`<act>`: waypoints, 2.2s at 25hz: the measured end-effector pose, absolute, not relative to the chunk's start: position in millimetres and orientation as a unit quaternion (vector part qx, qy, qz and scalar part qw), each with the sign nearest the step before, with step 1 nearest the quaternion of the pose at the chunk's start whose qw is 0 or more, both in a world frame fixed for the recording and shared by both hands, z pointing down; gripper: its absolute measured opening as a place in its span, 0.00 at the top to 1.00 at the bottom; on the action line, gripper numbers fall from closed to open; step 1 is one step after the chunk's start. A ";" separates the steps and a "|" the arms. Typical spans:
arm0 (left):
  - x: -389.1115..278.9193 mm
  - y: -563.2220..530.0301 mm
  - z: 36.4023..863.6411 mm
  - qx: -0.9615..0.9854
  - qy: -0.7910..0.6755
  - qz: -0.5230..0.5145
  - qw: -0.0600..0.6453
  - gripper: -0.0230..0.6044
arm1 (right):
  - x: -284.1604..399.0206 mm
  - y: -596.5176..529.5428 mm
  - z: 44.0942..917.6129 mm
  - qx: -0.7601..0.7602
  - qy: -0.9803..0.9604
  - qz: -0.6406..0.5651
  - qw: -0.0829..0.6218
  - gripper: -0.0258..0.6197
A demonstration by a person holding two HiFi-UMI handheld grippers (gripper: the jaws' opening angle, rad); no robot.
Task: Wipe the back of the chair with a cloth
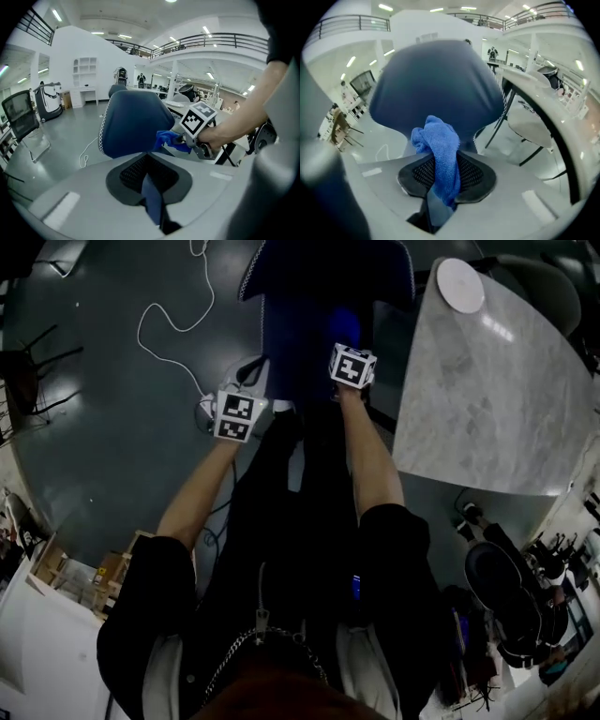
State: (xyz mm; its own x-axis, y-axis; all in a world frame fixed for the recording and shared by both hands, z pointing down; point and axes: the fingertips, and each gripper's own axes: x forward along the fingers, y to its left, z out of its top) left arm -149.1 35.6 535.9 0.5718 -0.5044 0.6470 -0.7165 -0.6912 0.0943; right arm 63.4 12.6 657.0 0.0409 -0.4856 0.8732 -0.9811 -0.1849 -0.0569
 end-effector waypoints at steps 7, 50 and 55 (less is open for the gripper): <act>-151.5 61.4 461.1 0.884 -0.358 0.248 0.170 0.96 | 19.0 53.0 531.5 0.638 -0.642 0.350 0.243 0.81; -84.9 305.3 270.9 0.905 -0.389 0.134 0.109 0.96 | 44.7 311.0 258.4 0.628 -0.752 0.170 0.104 0.81; -85.5 313.5 269.9 0.907 -0.384 0.137 0.108 0.96 | 45.3 320.8 256.7 0.631 -0.750 0.171 0.103 0.81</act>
